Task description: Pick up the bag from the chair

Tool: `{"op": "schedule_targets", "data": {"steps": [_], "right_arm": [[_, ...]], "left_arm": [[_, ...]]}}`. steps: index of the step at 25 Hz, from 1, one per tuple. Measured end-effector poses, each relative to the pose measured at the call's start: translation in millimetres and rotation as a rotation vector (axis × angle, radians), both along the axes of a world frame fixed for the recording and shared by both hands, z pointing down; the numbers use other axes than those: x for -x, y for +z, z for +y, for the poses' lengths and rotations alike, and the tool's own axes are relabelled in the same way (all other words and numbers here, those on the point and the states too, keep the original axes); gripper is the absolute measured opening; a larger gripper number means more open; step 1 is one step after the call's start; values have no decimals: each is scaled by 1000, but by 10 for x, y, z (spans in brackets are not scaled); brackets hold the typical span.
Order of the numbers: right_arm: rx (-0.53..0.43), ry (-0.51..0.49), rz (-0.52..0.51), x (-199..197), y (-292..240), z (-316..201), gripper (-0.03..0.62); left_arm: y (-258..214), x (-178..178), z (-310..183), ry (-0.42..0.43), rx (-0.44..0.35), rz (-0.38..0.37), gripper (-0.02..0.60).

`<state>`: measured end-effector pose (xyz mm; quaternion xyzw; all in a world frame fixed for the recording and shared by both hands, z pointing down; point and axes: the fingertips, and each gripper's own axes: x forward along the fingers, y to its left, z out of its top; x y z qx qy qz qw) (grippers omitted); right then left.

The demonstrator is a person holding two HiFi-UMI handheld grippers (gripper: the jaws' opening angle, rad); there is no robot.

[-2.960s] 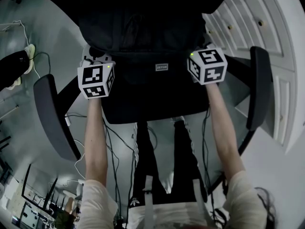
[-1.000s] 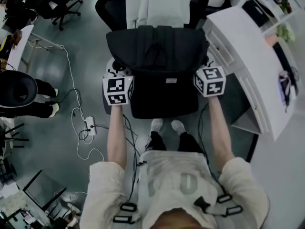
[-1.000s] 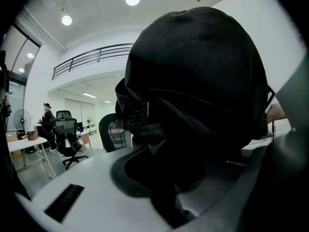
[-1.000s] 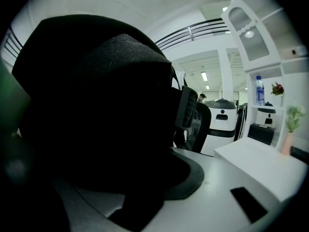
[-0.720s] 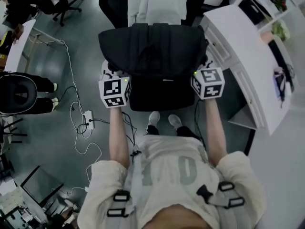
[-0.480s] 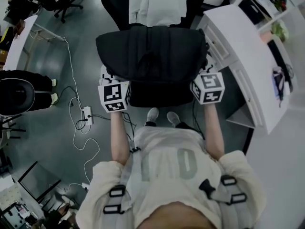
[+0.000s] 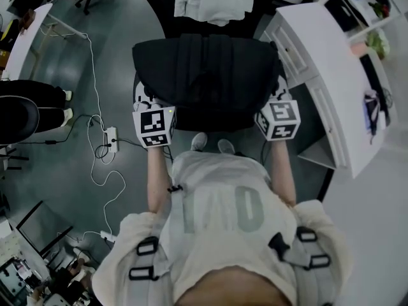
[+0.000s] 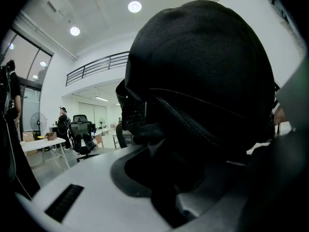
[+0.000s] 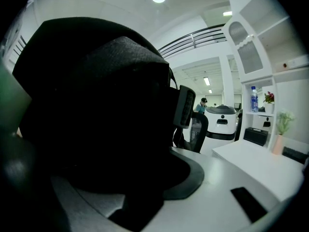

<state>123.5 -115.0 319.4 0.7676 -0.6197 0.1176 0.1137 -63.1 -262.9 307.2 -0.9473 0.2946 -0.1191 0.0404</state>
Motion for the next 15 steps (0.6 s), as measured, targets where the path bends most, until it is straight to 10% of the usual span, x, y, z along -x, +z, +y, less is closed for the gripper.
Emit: {"op": "schedule_targets", "data": {"steps": [15], "right_arm": [[10, 17, -7, -6, 111, 106, 120]], "left_arm": [[107, 7, 77, 0, 36, -20, 49]]}}
